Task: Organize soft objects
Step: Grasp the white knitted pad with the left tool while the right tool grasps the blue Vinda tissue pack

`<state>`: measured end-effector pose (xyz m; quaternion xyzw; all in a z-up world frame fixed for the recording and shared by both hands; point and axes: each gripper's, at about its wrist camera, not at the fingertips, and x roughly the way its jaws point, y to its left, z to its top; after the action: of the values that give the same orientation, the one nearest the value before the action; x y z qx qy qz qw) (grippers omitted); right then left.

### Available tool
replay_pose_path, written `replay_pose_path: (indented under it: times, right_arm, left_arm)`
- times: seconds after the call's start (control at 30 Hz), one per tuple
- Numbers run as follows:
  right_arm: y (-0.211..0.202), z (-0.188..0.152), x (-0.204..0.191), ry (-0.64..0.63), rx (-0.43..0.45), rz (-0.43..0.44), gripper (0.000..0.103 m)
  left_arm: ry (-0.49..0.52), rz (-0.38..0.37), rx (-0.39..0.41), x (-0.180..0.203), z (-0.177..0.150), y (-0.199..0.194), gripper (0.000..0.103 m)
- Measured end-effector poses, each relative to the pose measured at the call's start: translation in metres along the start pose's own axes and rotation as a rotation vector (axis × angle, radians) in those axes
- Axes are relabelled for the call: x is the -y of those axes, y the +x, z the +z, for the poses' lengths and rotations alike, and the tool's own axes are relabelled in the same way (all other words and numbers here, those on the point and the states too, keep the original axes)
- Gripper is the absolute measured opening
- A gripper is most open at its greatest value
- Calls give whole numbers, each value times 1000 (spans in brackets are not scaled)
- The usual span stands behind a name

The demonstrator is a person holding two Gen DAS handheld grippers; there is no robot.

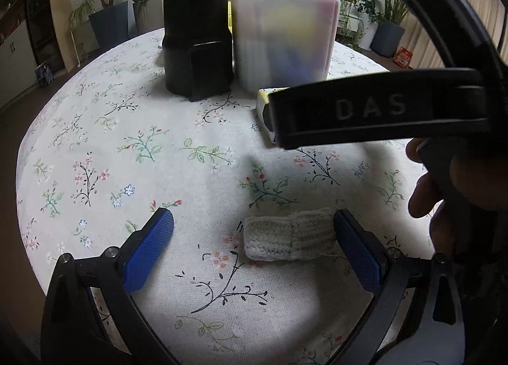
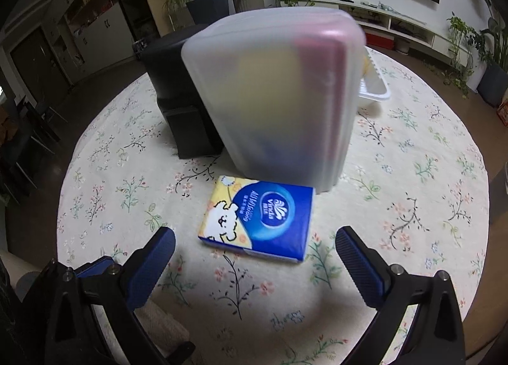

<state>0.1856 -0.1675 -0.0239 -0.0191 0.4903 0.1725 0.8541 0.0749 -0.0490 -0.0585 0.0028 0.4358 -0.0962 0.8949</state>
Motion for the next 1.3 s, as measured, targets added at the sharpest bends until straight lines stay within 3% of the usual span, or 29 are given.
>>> replay_pose_path:
  times: [0.07,0.2,0.67,0.77,0.9,1.0,1.1,1.3]
  right_arm:
    - [4,0,2,14,-6,-17,103]
    - [14,-2,7,37,-42,-44,103]
    - [26,9,-2,40,-56,-112,90]
    - [26,9,-6,17,-41,-145,80]
    - [24,7,-7,11,-29,-156,78]
    - [22,5,-9,13,-19,-166,77]
    - [19,1,-12,17,-11,-169,77]
    - [16,-7,-15,26,4,-172,77]
  left_arm:
    - [7,9,3,1,0,1,101]
    - [35,43,7,11,-1,3,85]
    - [4,87,6,10,3,3,85]
    - [-5,101,21,7,3,1,71]
    - [-24,123,32,2,4,0,45]
    - [-28,130,35,-2,5,0,42]
    - [-26,134,40,-3,5,0,29]
    - [-46,119,47,-10,5,1,26]
